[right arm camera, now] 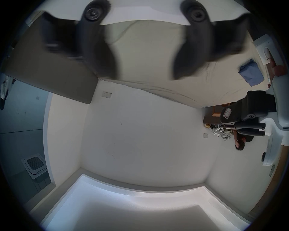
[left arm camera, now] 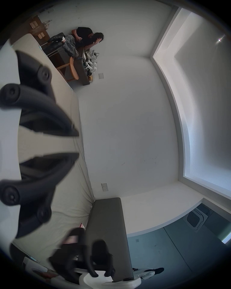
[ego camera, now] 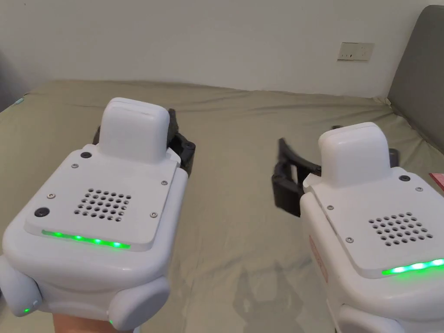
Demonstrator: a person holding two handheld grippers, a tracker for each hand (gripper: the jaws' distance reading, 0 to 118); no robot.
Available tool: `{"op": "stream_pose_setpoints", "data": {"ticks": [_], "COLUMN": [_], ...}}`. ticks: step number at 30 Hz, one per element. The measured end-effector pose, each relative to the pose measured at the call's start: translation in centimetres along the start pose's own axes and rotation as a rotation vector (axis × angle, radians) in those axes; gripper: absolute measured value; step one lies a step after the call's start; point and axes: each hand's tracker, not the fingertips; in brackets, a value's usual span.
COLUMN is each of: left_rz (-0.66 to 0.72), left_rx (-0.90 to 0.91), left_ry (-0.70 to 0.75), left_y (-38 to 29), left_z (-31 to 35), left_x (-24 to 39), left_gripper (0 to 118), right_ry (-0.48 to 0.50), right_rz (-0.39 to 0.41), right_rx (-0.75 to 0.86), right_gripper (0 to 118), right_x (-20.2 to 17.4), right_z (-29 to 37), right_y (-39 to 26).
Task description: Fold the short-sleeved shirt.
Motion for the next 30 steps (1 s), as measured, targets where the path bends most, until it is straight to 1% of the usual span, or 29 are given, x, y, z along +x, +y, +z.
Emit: {"op": "stream_pose_setpoints", "data": {"ticks": [1, 2, 3, 4, 5, 6, 9, 10, 11, 13, 14, 15, 16, 17, 19, 21, 23, 27, 29, 30], "left_rz": [0.001, 0.001, 0.000, 0.001, 0.001, 0.007, 0.049, 0.049, 0.048, 0.035, 0.032, 0.030, 0.031, 0.033, 0.036, 0.035, 0.034, 0.034, 0.029, 0.027], "left_rx": [-0.004, -0.011, -0.011, -0.010, -0.012, -0.017, -0.009, -0.008, -0.007, -0.005, -0.007, -0.012, -0.015, -0.015, -0.013, -0.012, -0.017, -0.023, -0.024, -0.024], "left_ry": [0.004, 0.013, 0.019, 0.021, 0.023, 0.023, 0.008, 0.009, 0.011, 0.022, 0.024, 0.023, 0.023, 0.024, 0.025, 0.027, 0.022, 0.019, 0.018, 0.016], "left_y": [0.1, 0.1, 0.1, 0.1, 0.0, -0.1, 0.1, 0.2, 0.2, 0.2, 0.2, 0.2, 0.3, 0.3, 0.3, 0.3, 0.3, 0.2, 0.2, 0.2], "left_z": [-0.1, -0.1, -0.2, -0.3, -0.3, -0.4, 0.1, 0.1, 0.0, 0.0, 0.0, -0.1, -0.1, 0.0, 0.0, 0.1, 0.0, 0.0, 0.0, 0.0], "left_x": [-0.2, -0.3, -0.3, -0.4, -0.5, -0.7, -1.0, -1.1, -1.1, -1.0, -1.1, -1.1, -1.1, -1.1, -1.2, -1.1, -1.1, -1.0, -0.9, -0.9], "left_gripper": [34, 45, 72, 96, 112, 118, 118, 118, 118, 118, 118, 118, 118, 118, 118, 118, 118, 118, 118, 118], "right_ry": [0.015, 0.013, 0.004, 0.007, 0.008, 0.006, 0.017, 0.009, -0.004, -0.016, -0.049, -0.096, -0.118, -0.111, -0.094, -0.062, -0.052, -0.030, -0.043, -0.066], "right_rz": [-0.004, -0.006, -0.011, -0.005, 0.003, 0.012, 0.024, 0.007, -0.025, -0.116, -0.150, -0.172, -0.177, -0.172, -0.195, -0.256, -0.315, -0.321, -0.318, -0.309], "right_rx": [-0.012, -0.008, 0.024, 0.018, 0.013, 0.008, 0.001, -0.012, -0.039, -0.078, -0.103, -0.124, -0.124, -0.122, -0.126, -0.159, -0.188, -0.166, -0.162, -0.180], "right_gripper": [114, 118, 118, 118, 118, 118, 118, 118, 118, 118, 118, 118, 118, 118, 118, 118, 118, 118, 118, 118], "right_x": [0.1, 0.2, 0.2, 0.2, 0.1, 0.1, -0.1, -0.1, -0.1, 0.1, 0.3, 0.4, 0.5, 0.6, 1.1, 1.6, 2.0, 2.5, 2.5, 2.3], "right_z": [-0.3, -0.3, -0.1, 0.0, 0.0, 0.0, 0.5, 0.5, 0.5, 0.5, 0.5, 0.5, 0.4, 0.4, 0.3, 0.4, 0.5, 1.0, 0.9, 0.9], "right_y": [0.0, 0.0, -0.1, 0.0, 0.0, 0.1, 0.2, 0.4, 0.6, 1.0, 1.3, 1.5, 1.6, 1.7, 1.9, 2.3, 2.7, 2.9, 3.0, 3.2]}}
